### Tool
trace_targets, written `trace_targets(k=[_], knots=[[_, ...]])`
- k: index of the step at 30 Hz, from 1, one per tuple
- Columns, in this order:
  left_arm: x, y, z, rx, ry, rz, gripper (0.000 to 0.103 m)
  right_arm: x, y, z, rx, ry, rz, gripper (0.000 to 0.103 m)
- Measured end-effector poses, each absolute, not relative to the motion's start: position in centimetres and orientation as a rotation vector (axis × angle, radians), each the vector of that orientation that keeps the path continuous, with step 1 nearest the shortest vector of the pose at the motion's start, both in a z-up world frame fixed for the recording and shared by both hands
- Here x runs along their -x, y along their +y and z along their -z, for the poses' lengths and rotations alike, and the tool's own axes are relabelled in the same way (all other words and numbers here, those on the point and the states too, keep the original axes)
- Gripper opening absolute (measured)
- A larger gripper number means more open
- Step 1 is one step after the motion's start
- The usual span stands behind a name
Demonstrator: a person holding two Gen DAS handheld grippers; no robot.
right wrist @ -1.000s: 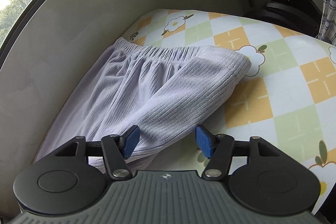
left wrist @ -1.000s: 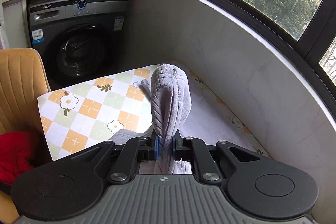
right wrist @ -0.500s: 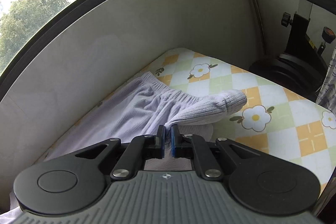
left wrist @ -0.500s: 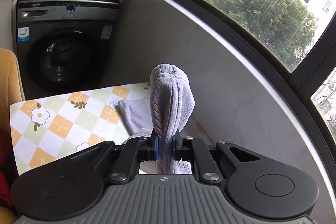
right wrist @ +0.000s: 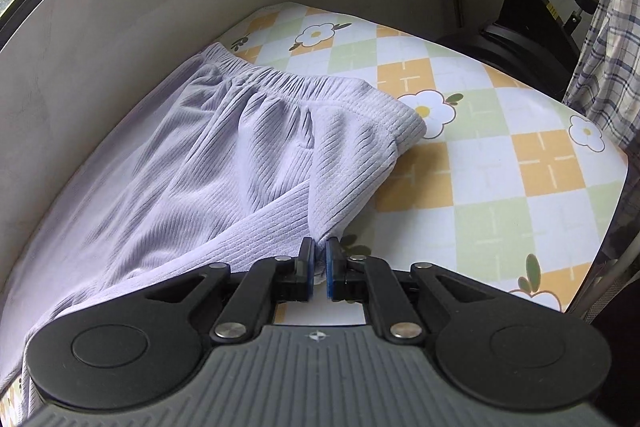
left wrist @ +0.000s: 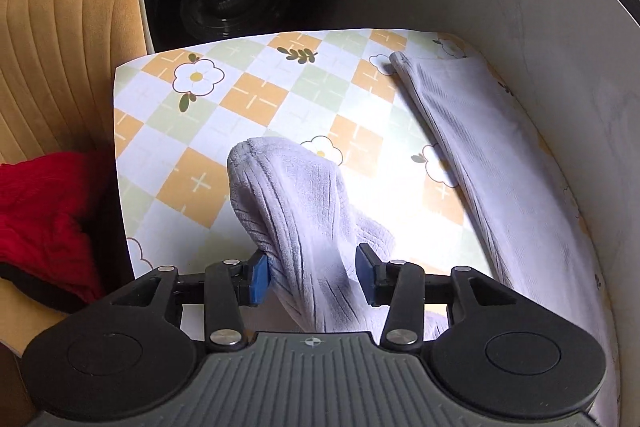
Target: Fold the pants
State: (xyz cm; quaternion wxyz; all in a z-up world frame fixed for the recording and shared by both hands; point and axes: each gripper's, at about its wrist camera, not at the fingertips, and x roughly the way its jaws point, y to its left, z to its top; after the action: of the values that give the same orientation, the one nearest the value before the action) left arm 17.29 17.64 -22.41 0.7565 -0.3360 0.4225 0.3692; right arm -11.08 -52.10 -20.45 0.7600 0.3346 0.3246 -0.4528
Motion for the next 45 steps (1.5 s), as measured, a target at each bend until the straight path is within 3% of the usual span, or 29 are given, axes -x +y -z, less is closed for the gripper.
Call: trace_targets(k=[6,12,21,31,39,41,42,43,44,45], knots=[[-16.0,16.6,18.9,0.766,0.900,-0.821,0.070,11.5,-52.4,20.9,-0.758,0.687,0.977,0.006],[-18.4,13.8,19.1,0.780,0.953,-0.682,0.074,11.9,-52.7,21.1,-0.793,0.659,0.975,0.006],[-26.5,9.8,26.0,0.808,1.149,-0.547,0.074,12.3,-52.4,20.9,-0.791,0.630,0.969,0.006],[-29.9,8.9,28.9,0.718,1.273,-0.617,0.074,12.5,-52.1,21.0,-0.800,0.612,0.971,0.006],[-31.1,7.5,29.8,0.618,1.269,-0.668,0.076,12.6,-51.8,21.0,-0.786,0.615,0.977,0.006],[-31.1,7.0,29.6,0.570,1.252,-0.677,0.070,12.6,-51.7,20.9,-0.782,0.617,0.977,0.006],[-31.1,6.7,29.4,0.533,1.241,-0.684,0.050,12.6,-51.7,20.9,-0.781,0.618,0.977,0.006],[-31.0,6.6,29.2,0.519,1.219,-0.664,0.021,12.6,-51.7,20.8,-0.778,0.618,0.975,0.006],[-30.9,6.8,29.0,0.542,1.201,-0.627,0.008,12.6,-51.7,20.8,-0.775,0.620,0.975,0.006],[-30.6,7.1,28.7,0.572,1.192,-0.610,0.007,12.6,-51.7,20.8,-0.773,0.620,0.976,0.006]])
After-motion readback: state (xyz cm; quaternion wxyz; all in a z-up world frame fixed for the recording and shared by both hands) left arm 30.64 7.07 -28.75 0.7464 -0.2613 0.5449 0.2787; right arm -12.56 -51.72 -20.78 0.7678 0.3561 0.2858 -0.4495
